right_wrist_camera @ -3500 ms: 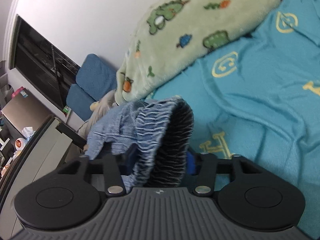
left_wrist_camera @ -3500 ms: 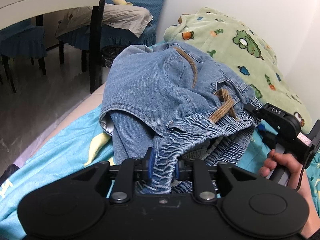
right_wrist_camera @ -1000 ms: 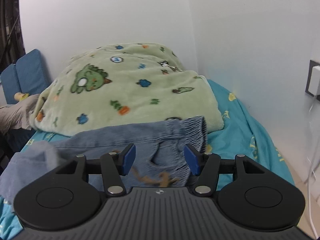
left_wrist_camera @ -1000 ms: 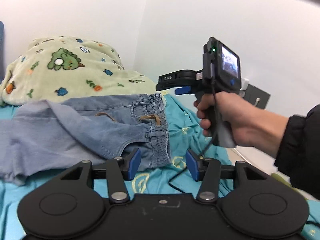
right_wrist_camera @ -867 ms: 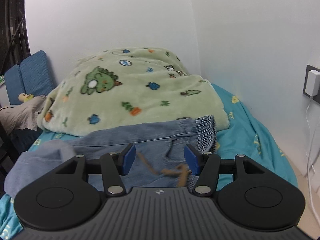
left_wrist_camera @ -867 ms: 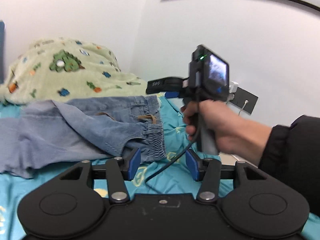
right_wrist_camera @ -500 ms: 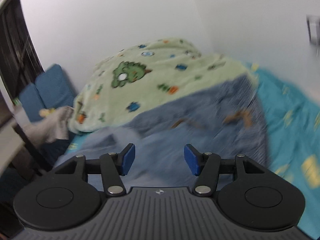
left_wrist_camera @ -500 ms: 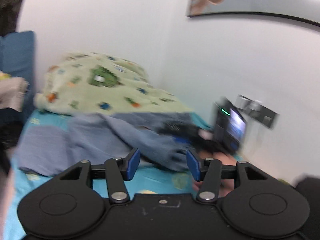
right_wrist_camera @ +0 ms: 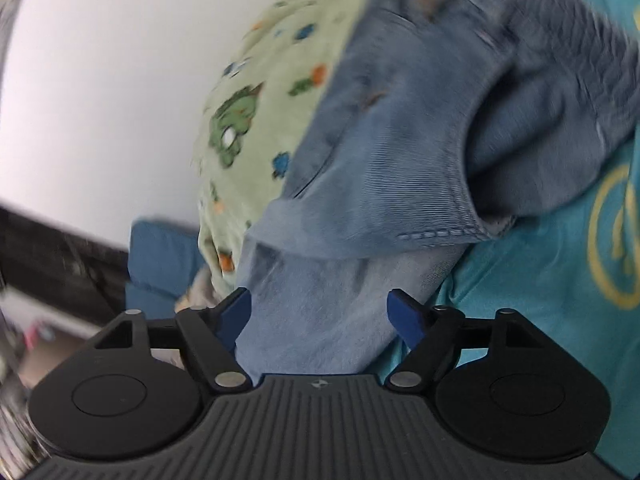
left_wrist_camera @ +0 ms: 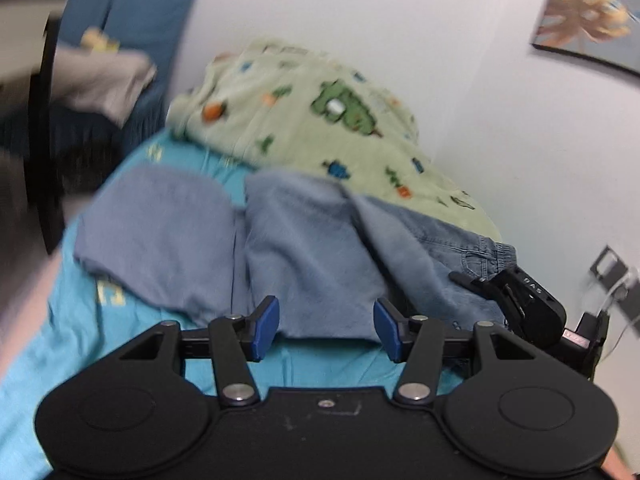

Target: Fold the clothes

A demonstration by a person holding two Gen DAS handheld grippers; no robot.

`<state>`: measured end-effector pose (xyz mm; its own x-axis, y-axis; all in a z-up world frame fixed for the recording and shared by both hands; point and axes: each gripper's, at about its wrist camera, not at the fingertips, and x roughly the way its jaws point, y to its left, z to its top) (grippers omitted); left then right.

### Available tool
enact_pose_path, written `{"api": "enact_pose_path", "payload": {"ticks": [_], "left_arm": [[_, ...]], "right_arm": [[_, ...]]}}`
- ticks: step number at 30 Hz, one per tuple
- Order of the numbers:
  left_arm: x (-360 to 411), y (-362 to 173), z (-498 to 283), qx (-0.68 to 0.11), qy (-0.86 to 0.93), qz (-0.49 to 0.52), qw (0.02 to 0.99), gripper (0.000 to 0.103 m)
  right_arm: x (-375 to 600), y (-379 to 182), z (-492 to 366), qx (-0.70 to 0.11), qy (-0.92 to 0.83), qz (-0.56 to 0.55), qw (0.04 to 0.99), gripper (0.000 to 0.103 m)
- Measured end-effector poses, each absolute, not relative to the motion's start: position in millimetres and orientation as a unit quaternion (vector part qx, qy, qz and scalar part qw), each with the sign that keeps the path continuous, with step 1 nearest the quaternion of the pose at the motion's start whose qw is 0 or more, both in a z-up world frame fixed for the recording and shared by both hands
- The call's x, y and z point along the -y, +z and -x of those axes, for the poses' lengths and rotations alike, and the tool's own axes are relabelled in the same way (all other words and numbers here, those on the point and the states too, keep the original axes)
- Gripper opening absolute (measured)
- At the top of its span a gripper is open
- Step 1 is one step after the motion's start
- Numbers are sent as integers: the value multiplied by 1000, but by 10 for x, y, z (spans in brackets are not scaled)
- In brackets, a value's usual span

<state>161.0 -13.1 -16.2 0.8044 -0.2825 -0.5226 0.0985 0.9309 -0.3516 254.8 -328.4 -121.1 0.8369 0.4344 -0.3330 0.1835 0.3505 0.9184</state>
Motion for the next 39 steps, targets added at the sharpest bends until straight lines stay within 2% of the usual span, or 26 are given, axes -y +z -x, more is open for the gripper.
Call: {"api": "enact_pose_path", "payload": {"ticks": [6, 9, 10, 11, 12, 14, 16, 17, 22, 26, 30, 33, 36, 39], "left_arm": [[-15, -400, -1725, -326, -81, 177, 925, 49], [-81, -506, -1794, -343, -75, 196, 915, 48], [-93, -521, -1798, -345, -75, 203, 914, 48], [-95, -524, -1797, -344, -74, 204, 914, 48], [-84, -512, -1785, -341, -74, 200, 916, 47], [-62, -486, -1763, -334, -74, 192, 920, 47], [-38, -444, -1737, -321, -75, 184, 926, 46], [-41, -425, -1721, -315, -73, 183, 928, 45], [-108, -327, -1643, -292, -69, 195, 934, 45], [-145, -250, -1571, -276, -66, 200, 938, 45], [-122, -197, -1516, -270, -68, 194, 941, 45], [-81, -196, -1487, -272, -75, 189, 941, 45], [-33, -208, -1450, -274, -82, 183, 941, 45], [13, -230, -1392, -276, -90, 169, 942, 45]], "right_arm": [[3448, -1485, -2798, -258, 43, -626, 735, 85], [3539, -1590, -2829, -255, 25, -641, 723, 83], [3563, -1616, -2828, -261, 16, -639, 724, 76], [3589, -1644, -2825, -265, 9, -638, 723, 62], [3609, -1663, -2816, -268, 4, -634, 725, 54], [3630, -1668, -2786, -274, -5, -620, 736, 29], [3610, -1582, -2729, -276, -19, -597, 753, 16], [3601, -1503, -2686, -270, -23, -588, 762, 14], [3653, -952, -2346, -247, -29, -529, 811, 11], [3878, -651, -2009, -259, -35, -493, 830, 10], [4020, -641, -1724, -316, -48, -470, 823, 10], [4099, -891, -1592, -365, -53, -489, 790, 10], [4143, -1101, -1448, -380, -73, -544, 744, 18], [4091, -943, -1319, -355, -85, -539, 759, 28]]}}
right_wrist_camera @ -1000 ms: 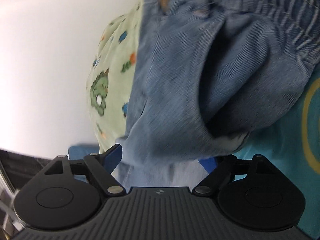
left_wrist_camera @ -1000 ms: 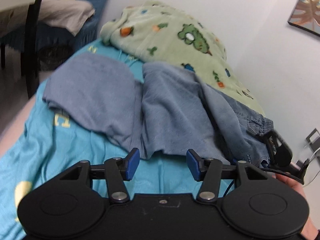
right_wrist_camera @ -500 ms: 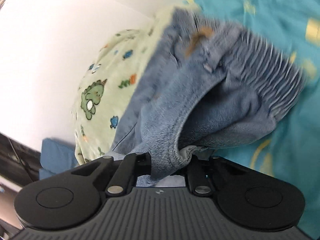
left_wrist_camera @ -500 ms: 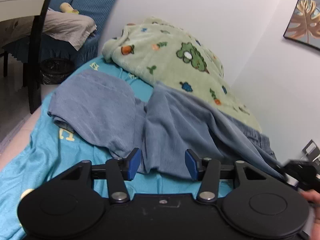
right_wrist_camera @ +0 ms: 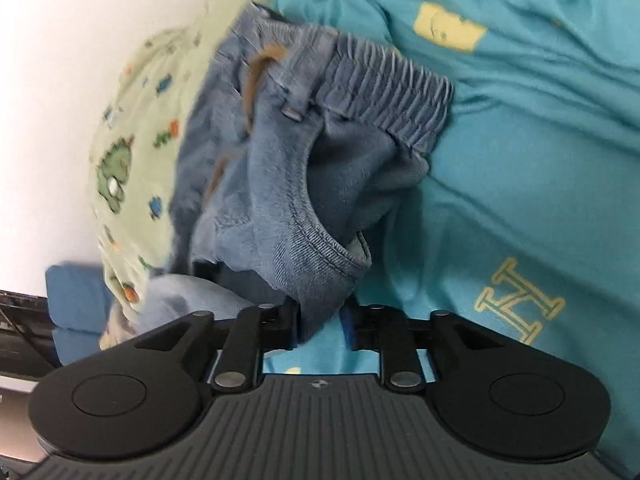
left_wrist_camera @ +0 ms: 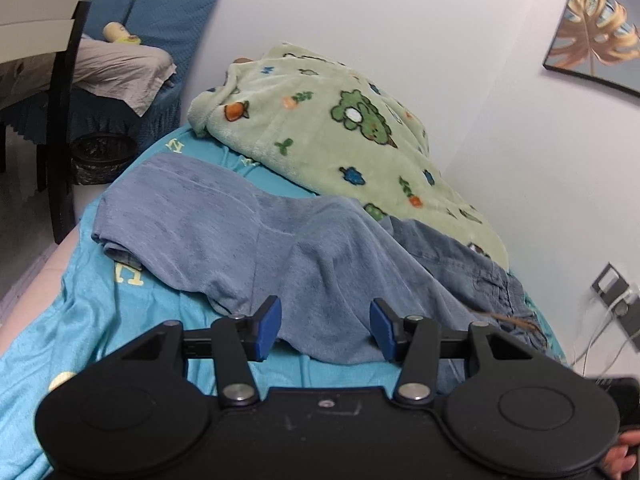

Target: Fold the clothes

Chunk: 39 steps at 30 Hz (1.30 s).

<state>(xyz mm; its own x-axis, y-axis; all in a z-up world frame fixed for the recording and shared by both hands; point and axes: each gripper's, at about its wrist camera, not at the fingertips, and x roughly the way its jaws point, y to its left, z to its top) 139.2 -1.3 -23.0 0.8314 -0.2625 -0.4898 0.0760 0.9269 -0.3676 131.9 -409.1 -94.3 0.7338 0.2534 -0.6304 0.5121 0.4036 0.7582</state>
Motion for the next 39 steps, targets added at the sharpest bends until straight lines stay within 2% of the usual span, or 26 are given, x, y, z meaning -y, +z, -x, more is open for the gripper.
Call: {"api": "enact_pose_path", "payload": {"ticks": [2, 5, 8, 12, 14, 15, 22, 26, 29, 39], "left_arm": [[21, -249, -1354, -277, -93, 161, 943, 45], [18, -286, -1307, -280, -94, 156, 943, 45], [20, -341, -1287, -286, -90, 149, 942, 45], [28, -406, -1285, -283, -79, 150, 944, 45], [38, -400, -1281, -272, -75, 154, 947, 45], [46, -383, -1284, -270, -74, 157, 947, 45], [234, -403, -1276, -269, -77, 138, 950, 46], [333, -439, -1248, -270, -84, 125, 951, 46], [366, -461, -1249, -272, -84, 121, 951, 46], [297, -547, -1316, -283, -74, 141, 946, 46]], "right_arm": [[4083, -821, -1251, -337, -105, -518, 779, 50], [4143, -803, -1224, -316, -129, -525, 779, 63], [4207, -952, -1377, -295, -145, -568, 755, 68], [4172, -891, -1395, -279, -146, -566, 762, 70], [4167, -834, -1304, -267, -142, -570, 764, 82], [4197, -812, -1239, -261, -142, -570, 766, 84], [4496, -925, -1143, -229, -192, -599, 743, 91], [4646, -1148, -1354, -239, -209, -633, 706, 91], [4714, -1236, -1491, -254, -223, -624, 705, 91], [4926, -1445, -1706, -231, -188, -637, 711, 92]]}}
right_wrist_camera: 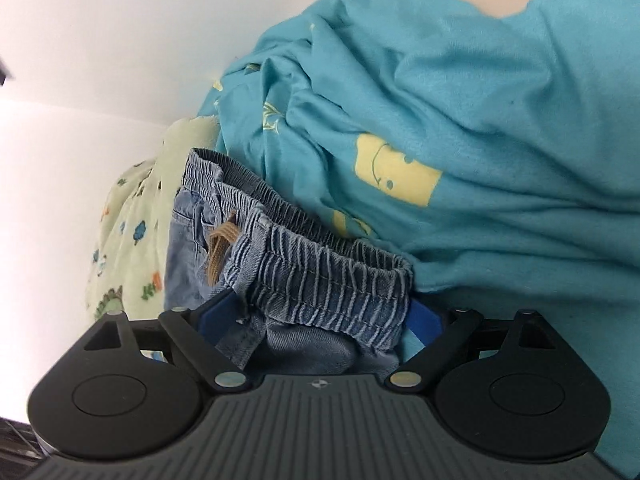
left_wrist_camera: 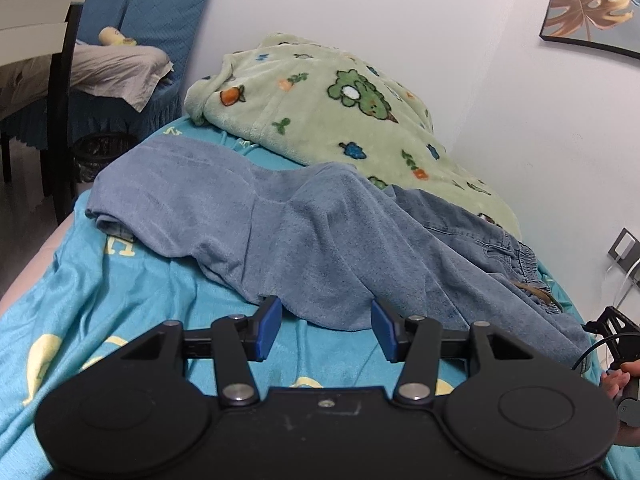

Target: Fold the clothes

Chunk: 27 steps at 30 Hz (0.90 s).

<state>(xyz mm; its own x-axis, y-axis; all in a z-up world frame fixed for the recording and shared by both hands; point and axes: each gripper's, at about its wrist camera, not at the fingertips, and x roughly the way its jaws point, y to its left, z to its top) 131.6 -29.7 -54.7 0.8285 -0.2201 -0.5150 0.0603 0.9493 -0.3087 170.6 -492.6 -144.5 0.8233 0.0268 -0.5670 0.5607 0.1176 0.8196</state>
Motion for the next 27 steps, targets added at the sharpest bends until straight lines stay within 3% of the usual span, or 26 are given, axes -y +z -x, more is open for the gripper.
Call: {"api": "enact_pose_path", "payload": {"ticks": [3, 6, 8, 11, 17, 21, 24, 27], "left_arm": [[287, -567, -1340, -286, -73, 146, 944, 46], [296, -569, -1350, -287, -73, 149, 944, 46], [296, -570, -1352, -286, -73, 149, 944, 46], [297, -567, -1349, -286, -73, 149, 944, 45], [304, -563, -1342, -286, -73, 147, 944, 45], [322, -571, -1342, -286, -72, 142, 945, 45], [325, -573, -1347, -289, -72, 143, 944, 45], [329, -566, -1353, -289, -70, 138, 945, 45]], "right_arm": [[4907, -1419, -1663, -223, -191, -634, 716, 87], [4891, -1334, -1633, -208, -195, -619, 732, 69], [4888, -1247, -1620, -190, -187, -613, 744, 47], [4880, -1099, -1636, -163, -168, -595, 769, 38], [4893, -844, -1607, -133, -192, -528, 817, 32], [5007, -1005, -1622, -162, -235, -521, 804, 32], [5068, -1197, -1662, -193, -256, -526, 787, 32], [5089, -1258, -1705, -216, -264, -528, 777, 39]]}}
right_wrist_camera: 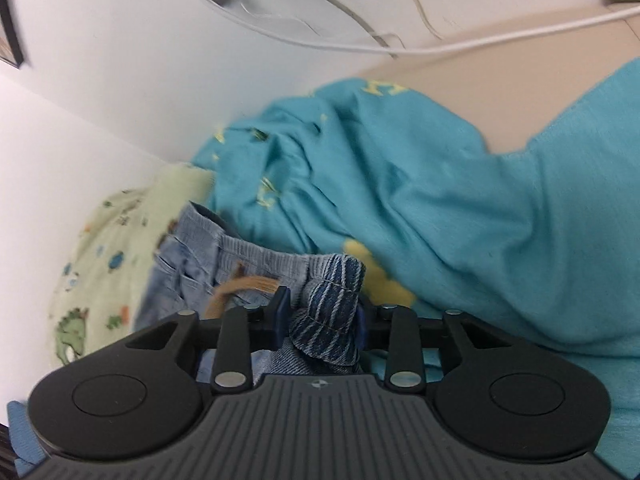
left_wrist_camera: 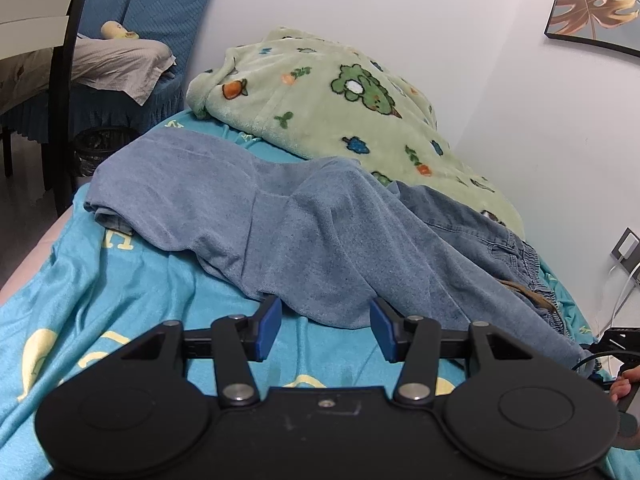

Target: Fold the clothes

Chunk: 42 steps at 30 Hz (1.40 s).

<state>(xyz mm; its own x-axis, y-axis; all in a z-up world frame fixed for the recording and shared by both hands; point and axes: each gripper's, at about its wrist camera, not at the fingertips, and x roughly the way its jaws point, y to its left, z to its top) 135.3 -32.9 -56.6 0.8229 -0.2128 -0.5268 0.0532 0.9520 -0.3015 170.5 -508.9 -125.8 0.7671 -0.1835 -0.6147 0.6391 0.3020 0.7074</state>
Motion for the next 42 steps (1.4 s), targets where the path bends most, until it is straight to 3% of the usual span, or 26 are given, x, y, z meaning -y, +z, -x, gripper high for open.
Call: {"api": "enact_pose_path", "payload": {"ticks": [7, 12, 18, 26, 31, 38, 40, 42], "left_arm": [[370, -520, -1361, -295, -64, 123, 945, 50], [339, -455, -1339, -293, -66, 129, 945, 59], [252, -341, -1380, -294, -66, 150, 942, 62], [155, -271, -1429, -303, -66, 151, 939, 62], [77, -288, -1494, -305, -72, 149, 938, 62], [3, -368, -1616, -315, -75, 150, 934, 62], [-6, -374, -1634, -316, -78, 150, 934, 62], [-21, -364, -1637, -314, -73, 153, 934, 62]], "right_arm": [[4971, -1017, -1570, -213, -296, -473, 802, 73], [4846, -706, -1511, -166, -288, -406, 851, 73], [4327, -423, -1785, -164, -123, -330, 921, 75], [3315, -639, -2491, -243, 122, -248, 930, 78], [2864, -859, -2844, -269, 141, -150, 941, 80], [2936, -1055, -3148, -261, 139, -170, 940, 79], [2979, -1096, -3184, -280, 170, -200, 923, 75], [2960, -1079, -3143, -280, 186, -203, 920, 59]]}}
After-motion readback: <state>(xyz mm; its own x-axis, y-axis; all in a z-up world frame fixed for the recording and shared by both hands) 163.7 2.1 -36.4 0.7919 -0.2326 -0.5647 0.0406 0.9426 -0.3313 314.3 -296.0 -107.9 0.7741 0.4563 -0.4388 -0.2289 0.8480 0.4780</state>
